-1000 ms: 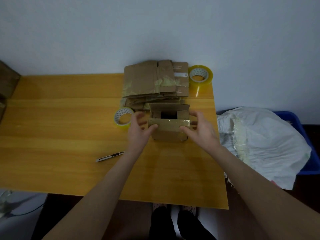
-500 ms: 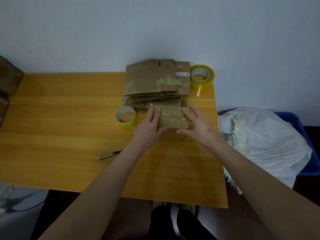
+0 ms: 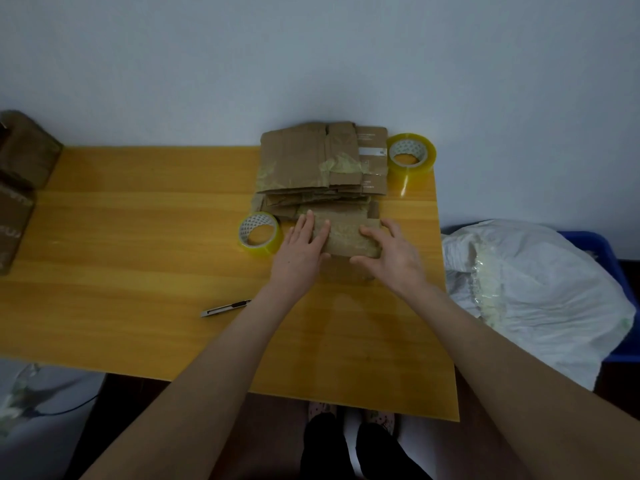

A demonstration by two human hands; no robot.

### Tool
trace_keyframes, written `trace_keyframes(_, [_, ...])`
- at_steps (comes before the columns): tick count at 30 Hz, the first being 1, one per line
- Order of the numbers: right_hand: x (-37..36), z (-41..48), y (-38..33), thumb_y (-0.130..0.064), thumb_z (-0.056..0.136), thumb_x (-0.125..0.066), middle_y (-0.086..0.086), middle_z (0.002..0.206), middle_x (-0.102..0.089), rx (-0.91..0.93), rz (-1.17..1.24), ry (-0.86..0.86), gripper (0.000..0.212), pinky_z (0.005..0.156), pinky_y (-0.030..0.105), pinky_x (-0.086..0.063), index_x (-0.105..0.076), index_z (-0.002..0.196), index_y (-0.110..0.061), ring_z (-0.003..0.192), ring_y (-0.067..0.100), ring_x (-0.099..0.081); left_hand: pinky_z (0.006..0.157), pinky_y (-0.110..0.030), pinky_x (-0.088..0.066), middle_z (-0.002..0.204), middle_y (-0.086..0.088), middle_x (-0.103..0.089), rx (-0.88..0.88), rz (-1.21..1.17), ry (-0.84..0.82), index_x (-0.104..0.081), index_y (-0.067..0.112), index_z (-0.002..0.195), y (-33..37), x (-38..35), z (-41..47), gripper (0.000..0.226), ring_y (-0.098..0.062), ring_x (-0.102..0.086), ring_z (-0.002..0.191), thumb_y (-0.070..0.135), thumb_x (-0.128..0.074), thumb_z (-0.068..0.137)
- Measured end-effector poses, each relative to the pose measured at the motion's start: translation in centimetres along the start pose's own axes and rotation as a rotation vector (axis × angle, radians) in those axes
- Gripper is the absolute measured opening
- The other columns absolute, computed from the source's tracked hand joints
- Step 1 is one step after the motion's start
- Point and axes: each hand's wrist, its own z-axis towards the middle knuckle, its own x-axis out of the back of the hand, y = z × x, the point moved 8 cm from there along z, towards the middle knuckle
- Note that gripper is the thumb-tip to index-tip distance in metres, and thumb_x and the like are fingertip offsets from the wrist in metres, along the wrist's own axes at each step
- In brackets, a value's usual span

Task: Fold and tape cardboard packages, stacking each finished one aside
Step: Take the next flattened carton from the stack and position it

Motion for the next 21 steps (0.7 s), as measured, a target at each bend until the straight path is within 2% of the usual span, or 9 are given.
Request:
trace_keyframes(3, [-0.1, 0.3, -0.6, -0.049, 0.081, -0.069, 0.000, 0.156, -0.022, 0.006, 0.012, -0.003, 0.064, 0.106, 0.041, -0.039, -0.046, 0.139, -0.033, 0.135, 0.025, -0.037, 0.119, -0.037, -0.004, 0.160, -0.013, 0.008, 0.004, 0.014, -0.027, -0.003, 0.018, 0.153, 0.0, 0.3, 0.2, 0.063, -0.025, 0.007, 0.147, 0.032, -0.037, 0.102])
trace_keyframes(7, [-0.7, 0.5, -1.3, -0.048, 0.082, -0.069, 0.002, 0.155, -0.022, 0.030, -0.012, -0.035, 0.064, 0.107, 0.040, -0.038, -0.044, 0.140, -0.033, 0.136, 0.025, -0.035, 0.118, -0.034, -0.010, 0.159, -0.011, 0.011, 0.008, -0.104, -0.062, -0.002, 0.013, 0.153, -0.9, 0.2, -0.1, 0.069, -0.022, 0.012, 0.147, 0.031, -0.042, 0.101])
trace_keyframes(12, [-1.1, 0.4, -1.6, -0.048, 0.081, -0.069, 0.001, 0.155, -0.020, 0.018, -0.042, -0.074, 0.067, 0.107, 0.043, -0.040, -0.042, 0.140, -0.034, 0.134, 0.028, -0.038, 0.118, -0.033, -0.014, 0.158, -0.013, 0.017, 0.014, -0.016, -0.074, 0.007, 0.008, 0.151, -0.9, -0.1, -0.5, 0.069, -0.024, 0.015, 0.146, 0.024, -0.039, 0.102])
trace_keyframes(15, [-0.4, 0.4, -1.5, -0.045, 0.076, -0.075, 0.000, 0.147, -0.028, 0.017, -0.014, -0.083, 0.068, 0.101, 0.038, -0.044, -0.047, 0.136, -0.031, 0.125, 0.025, -0.045, 0.118, -0.034, -0.008, 0.159, -0.012, 0.013, 0.015, -0.080, -0.096, 0.001, 0.011, 0.152, -0.7, 0.4, -0.5, 0.073, -0.024, 0.011, 0.147, 0.025, -0.047, 0.099])
trace_keyframes(18, [0.2, 0.4, -3.1, -0.050, 0.074, -0.075, -0.001, 0.140, -0.033, 0.069, -0.006, -0.077, 0.066, 0.096, 0.036, -0.047, -0.051, 0.133, -0.032, 0.116, 0.021, -0.050, 0.118, -0.040, -0.006, 0.160, -0.009, 0.011, -0.004, 0.034, -0.030, -0.001, 0.016, 0.153, -1.4, 2.1, -0.8, 0.084, -0.027, 0.007, 0.147, 0.033, -0.057, 0.093])
trace_keyframes(21, [-0.2, 0.7, -6.5, -0.057, 0.072, -0.073, -0.002, 0.136, -0.036, 0.173, -0.037, -0.103, 0.066, 0.096, 0.037, -0.046, -0.053, 0.132, -0.035, 0.113, 0.019, -0.050, 0.118, -0.048, -0.002, 0.160, -0.006, 0.010, -0.014, 0.174, -0.080, 0.006, 0.024, 0.153, -2.8, 3.7, -1.6, 0.088, -0.027, 0.010, 0.147, 0.045, -0.054, 0.092])
